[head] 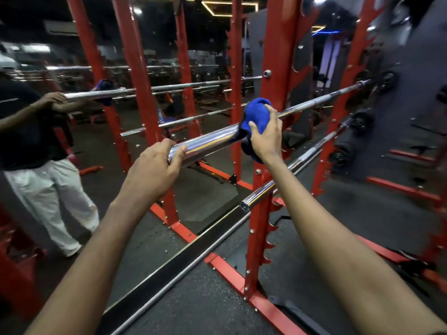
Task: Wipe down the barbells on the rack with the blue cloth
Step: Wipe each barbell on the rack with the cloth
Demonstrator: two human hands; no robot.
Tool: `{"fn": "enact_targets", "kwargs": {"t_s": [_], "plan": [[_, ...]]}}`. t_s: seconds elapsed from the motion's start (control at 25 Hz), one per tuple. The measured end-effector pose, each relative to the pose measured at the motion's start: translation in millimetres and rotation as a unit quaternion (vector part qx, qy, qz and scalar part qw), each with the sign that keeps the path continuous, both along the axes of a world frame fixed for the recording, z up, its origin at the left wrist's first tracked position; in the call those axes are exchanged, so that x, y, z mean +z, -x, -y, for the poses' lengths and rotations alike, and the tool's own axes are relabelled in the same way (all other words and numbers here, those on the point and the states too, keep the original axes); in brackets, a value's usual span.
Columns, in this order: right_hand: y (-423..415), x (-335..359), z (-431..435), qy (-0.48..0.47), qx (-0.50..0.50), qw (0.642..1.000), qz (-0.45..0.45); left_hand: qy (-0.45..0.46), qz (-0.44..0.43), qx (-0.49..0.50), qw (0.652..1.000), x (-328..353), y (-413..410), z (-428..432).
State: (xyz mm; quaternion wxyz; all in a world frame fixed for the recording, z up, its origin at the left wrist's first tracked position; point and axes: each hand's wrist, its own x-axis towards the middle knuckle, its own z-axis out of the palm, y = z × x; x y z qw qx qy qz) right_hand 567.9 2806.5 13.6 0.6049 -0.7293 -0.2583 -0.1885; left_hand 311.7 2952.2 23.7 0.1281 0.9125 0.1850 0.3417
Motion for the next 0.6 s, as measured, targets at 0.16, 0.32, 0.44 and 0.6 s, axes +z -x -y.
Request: {"fn": "enact_targets", "kwargs": {"t_s": [0.16, 0.32, 0.44, 0.6], "plan": [[18, -9, 18, 0.025, -0.015, 1.000, -0.008, 0.004, 0.004, -0.021, 1.000, 0, 3, -4], [29, -38, 38, 0.085, -0.019, 0.996, -0.020, -0.005, 0.028, -0.010, 1.000, -4, 7, 0], [25, -65, 50, 0.140, -0.028, 0.989, -0.032, 0.006, 0.048, -0.023, 0.999, -10, 8, 0], [9, -99, 52, 0.182, -0.032, 0.982, -0.051, 0.073, 0.130, -0.076, 0.986, -22, 8, 5]]}}
